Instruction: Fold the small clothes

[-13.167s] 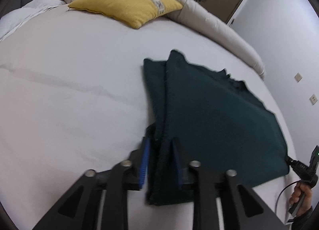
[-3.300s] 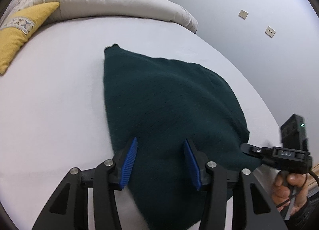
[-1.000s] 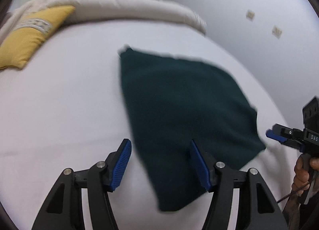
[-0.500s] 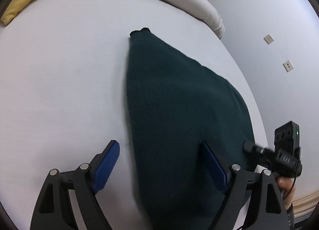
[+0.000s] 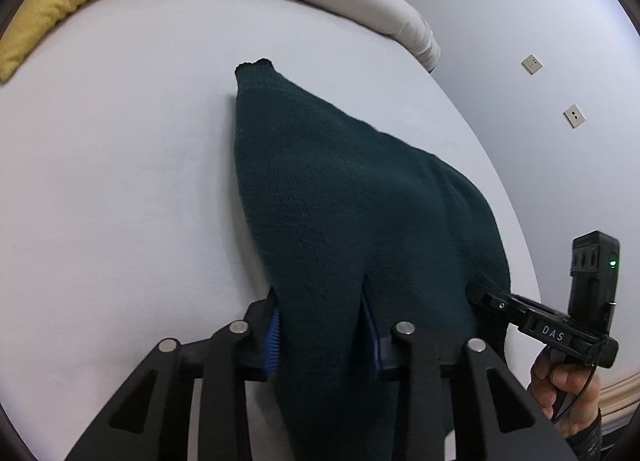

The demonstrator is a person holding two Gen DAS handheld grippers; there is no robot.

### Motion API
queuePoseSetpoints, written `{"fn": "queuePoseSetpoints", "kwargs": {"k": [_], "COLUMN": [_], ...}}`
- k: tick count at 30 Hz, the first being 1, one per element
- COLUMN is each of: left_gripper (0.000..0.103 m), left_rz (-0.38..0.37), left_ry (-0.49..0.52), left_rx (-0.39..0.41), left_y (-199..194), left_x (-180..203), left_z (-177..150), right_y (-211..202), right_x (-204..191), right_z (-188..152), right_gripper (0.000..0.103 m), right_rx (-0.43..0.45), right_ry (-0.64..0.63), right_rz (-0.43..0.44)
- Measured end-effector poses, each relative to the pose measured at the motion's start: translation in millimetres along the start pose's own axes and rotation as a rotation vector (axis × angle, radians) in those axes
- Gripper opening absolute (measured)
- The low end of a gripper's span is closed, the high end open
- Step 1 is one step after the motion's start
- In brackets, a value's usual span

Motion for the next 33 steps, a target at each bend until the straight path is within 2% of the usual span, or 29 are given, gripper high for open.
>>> {"fn": "queuePoseSetpoints", "kwargs": {"k": [4,9,15,20,24,27,29,31,33], "left_gripper": [0.034,0.034,0.034,0.034,0.035,0.037,0.046,0.047,0.05], "left_rz": [0.036,0.05,0.098,0.113,0.113,0.124,0.09,0.026,0.045], "left_ry": [0.04,0.033,0.043,0.019,-0.029,-0.062,-0.106,-0.173,-0.155], "left_rx": [0.054,0.121,0.174,0.181,0.115,0.03,0.04,0.028,0.03], "left_y": [-35.2,-98.8,-171.4,-195.0,-169.5,-131.3,-118.0,-116.0,-116.2], "left_x": [-0.8,-34.4,-87.8,-134.4,-166.6,-182.6,-194.7,-199.9,-198.2], "left_z": [-4.8,-15.0,-52.0,-99.0,-142.6,-169.2,-176.9,-178.4,-177.3], "right_y": [-27.3,-56.1,-74.9,-63.2,-30.6,13.3,37.8,47.8,44.7], "right_x": [-36.9,-104.0,-182.8,-228.9,-234.2,-211.3,-180.1,-160.7,-151.8], "right_z": [0.3,-19.2,-67.3,-121.6,-166.0,-190.8,-207.6,-214.6,-217.0], "right_gripper": [0.022,0.022,0.022,0.022,0.022,0.022,0.022,0.025,0.024], "right_rx": [0.035,0.06,0.064,0.034,-0.02,-0.088,-0.121,-0.088,-0.061], "right_ry": [-0.07,-0.169,-0.25,-0.273,-0.234,-0.141,-0.052,0.074,0.13], "right_rz": [0.008,0.055,0.145,0.227,0.247,0.256,0.252,0.399,0.486]}}
Point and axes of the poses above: each gripper's, at about its wrist camera, not at the fingertips, and y roughly the way its jaws point, x to its right, z to its top, the point moved 9 cm from there along y, roughly the way its jaws point, and after that the axes turned 13 degrees about z, right-handed, at the moved point
